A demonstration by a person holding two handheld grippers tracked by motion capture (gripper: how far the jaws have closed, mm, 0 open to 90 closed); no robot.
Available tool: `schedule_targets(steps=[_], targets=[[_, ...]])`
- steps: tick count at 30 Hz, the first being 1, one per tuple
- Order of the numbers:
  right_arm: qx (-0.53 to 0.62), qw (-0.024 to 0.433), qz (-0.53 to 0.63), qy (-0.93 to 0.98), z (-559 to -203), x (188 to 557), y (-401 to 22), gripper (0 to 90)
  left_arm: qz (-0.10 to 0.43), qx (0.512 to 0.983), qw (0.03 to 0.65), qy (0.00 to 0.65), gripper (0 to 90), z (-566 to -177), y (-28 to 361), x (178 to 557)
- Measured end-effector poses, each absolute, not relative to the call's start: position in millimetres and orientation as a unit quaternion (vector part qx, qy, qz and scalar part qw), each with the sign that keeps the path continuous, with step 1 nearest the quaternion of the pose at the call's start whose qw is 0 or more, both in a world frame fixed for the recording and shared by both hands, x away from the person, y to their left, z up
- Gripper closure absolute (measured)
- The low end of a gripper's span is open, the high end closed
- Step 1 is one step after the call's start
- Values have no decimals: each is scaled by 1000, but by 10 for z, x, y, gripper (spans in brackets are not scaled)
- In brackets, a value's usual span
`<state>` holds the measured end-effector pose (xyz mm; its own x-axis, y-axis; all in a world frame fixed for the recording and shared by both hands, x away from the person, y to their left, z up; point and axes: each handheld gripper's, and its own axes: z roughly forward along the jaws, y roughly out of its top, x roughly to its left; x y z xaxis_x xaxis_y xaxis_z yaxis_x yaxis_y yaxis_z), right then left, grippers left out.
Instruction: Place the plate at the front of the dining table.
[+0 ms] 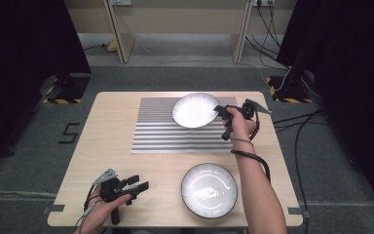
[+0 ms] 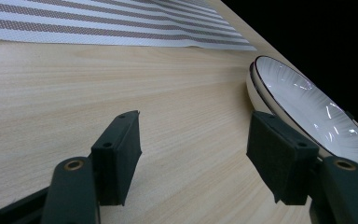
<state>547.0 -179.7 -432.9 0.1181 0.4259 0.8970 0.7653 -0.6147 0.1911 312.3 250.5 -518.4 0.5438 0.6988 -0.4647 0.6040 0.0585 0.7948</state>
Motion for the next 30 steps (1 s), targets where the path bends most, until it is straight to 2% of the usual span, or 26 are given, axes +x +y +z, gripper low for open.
schedule_targets(steps=[30], targets=[[-753, 150, -505, -395, -4526, 5640, -1743, 718, 42, 685, 550, 476, 343, -5191, 2515, 3129]])
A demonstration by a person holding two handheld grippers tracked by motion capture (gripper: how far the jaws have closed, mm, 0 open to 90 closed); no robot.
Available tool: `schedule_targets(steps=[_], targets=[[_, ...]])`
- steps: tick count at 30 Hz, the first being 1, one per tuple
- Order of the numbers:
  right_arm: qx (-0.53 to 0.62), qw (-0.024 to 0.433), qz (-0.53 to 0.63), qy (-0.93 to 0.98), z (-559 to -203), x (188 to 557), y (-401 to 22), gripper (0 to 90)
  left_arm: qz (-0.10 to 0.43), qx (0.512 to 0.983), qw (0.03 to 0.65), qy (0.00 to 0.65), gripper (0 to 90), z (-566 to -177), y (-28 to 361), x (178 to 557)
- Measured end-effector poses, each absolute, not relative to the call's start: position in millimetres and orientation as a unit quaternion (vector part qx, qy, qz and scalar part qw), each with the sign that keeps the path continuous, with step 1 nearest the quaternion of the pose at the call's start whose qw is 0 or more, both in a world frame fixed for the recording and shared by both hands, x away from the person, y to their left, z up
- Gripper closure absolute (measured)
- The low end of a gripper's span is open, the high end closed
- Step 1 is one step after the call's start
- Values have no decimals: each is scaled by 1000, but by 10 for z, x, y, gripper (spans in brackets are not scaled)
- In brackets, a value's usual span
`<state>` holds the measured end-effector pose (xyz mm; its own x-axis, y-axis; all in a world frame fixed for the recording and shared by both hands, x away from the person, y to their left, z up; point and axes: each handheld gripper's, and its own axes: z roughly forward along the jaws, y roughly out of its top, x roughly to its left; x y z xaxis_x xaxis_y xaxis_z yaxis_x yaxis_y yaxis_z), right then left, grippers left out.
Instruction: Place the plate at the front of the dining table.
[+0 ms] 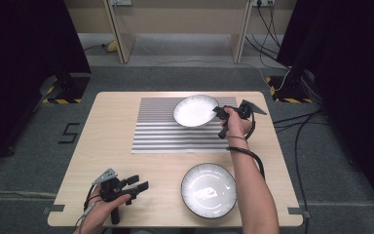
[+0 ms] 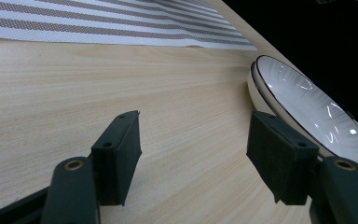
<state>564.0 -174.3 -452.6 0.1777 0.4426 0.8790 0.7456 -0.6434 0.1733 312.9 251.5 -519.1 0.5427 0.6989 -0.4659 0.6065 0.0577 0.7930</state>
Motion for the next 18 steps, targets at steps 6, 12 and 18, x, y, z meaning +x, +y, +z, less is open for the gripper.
schedule_targets(steps=[6, 12, 18], targets=[[-757, 148, -501, -393, -4569, 5677, -1721, 717, 42, 685, 550, 476, 343, -5191, 2517, 3129], [-757, 148, -500, -393, -4600, 5723, -1682, 718, 42, 685, 550, 476, 343, -5191, 2522, 3129], [-760, 145, -497, -392, -4630, 5764, -1647, 717, 42, 684, 551, 476, 342, -5190, 2523, 3129]])
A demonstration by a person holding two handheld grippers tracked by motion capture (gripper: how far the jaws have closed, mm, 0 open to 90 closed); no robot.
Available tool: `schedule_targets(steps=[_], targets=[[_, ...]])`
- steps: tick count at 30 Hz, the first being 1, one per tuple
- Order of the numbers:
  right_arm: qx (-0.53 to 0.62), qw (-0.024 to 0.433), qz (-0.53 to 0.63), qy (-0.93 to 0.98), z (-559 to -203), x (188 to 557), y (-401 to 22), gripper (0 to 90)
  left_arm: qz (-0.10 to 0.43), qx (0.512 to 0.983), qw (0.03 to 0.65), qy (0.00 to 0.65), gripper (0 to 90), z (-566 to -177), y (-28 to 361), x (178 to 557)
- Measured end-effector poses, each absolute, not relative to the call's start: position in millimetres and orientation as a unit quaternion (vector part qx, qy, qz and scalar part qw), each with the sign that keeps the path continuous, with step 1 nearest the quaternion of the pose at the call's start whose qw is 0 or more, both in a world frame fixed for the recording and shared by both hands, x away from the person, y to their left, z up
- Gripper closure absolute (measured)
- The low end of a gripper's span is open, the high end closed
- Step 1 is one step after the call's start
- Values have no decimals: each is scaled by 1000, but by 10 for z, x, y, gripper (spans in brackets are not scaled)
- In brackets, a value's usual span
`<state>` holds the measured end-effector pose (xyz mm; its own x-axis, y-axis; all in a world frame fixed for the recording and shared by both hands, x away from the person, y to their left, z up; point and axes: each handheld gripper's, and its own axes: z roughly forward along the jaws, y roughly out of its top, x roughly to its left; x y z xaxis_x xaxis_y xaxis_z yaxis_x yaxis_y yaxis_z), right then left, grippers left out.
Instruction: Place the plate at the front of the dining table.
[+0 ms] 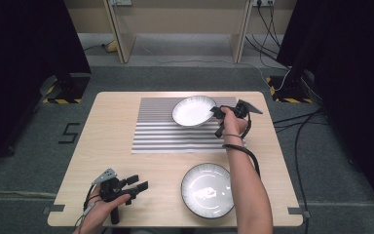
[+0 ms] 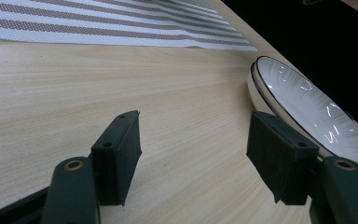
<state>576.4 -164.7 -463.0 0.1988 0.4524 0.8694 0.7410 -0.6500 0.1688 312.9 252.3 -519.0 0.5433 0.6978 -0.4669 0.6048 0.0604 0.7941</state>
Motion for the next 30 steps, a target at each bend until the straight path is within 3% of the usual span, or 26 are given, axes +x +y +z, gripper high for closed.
schedule_targets(steps=[30], targets=[[-766, 142, -480, -403, -4744, 5884, -1488, 712, 41, 684, 552, 475, 343, -5192, 2526, 3139]])
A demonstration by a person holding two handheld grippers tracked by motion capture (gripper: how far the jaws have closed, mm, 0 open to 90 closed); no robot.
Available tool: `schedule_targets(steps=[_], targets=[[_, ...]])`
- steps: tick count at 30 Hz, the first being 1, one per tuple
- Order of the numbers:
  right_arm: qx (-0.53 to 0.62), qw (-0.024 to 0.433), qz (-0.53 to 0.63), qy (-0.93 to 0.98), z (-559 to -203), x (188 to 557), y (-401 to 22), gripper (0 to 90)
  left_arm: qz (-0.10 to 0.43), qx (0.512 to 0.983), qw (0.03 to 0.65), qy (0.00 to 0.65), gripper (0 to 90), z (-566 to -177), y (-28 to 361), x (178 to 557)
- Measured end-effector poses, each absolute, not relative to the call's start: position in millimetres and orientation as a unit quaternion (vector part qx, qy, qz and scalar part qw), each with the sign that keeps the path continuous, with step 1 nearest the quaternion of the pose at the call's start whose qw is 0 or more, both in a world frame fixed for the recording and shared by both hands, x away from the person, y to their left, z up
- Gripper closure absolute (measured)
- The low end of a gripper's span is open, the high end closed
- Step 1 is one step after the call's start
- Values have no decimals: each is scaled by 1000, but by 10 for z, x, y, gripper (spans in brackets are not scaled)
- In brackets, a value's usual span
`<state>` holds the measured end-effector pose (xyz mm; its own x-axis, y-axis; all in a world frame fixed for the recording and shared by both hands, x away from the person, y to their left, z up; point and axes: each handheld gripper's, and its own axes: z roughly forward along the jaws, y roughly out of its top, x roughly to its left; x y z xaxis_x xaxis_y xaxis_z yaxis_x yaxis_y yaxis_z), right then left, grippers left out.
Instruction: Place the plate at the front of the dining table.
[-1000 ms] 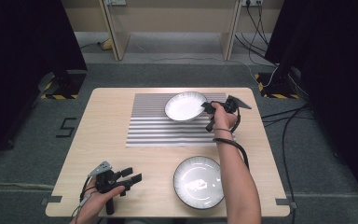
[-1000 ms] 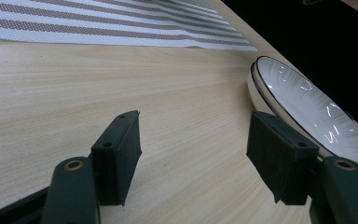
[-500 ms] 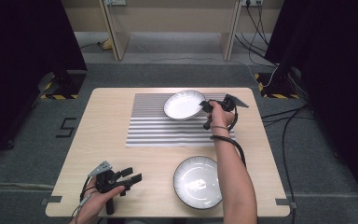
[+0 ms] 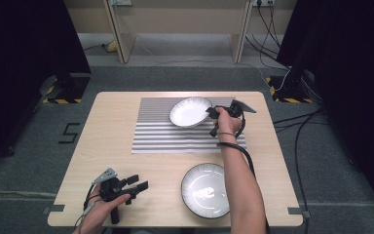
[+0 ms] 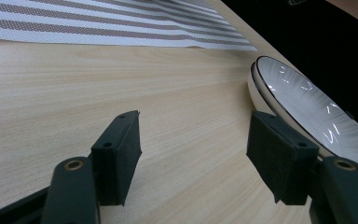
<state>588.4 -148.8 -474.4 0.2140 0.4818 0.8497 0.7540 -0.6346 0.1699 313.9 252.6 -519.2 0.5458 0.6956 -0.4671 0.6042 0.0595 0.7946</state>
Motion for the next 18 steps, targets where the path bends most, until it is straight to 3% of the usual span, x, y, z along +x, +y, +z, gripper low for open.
schedule_targets(steps=[18], targets=[[-773, 141, -474, -398, -4873, 5866, -1502, 723, 41, 685, 551, 475, 343, -5193, 2526, 3130]])
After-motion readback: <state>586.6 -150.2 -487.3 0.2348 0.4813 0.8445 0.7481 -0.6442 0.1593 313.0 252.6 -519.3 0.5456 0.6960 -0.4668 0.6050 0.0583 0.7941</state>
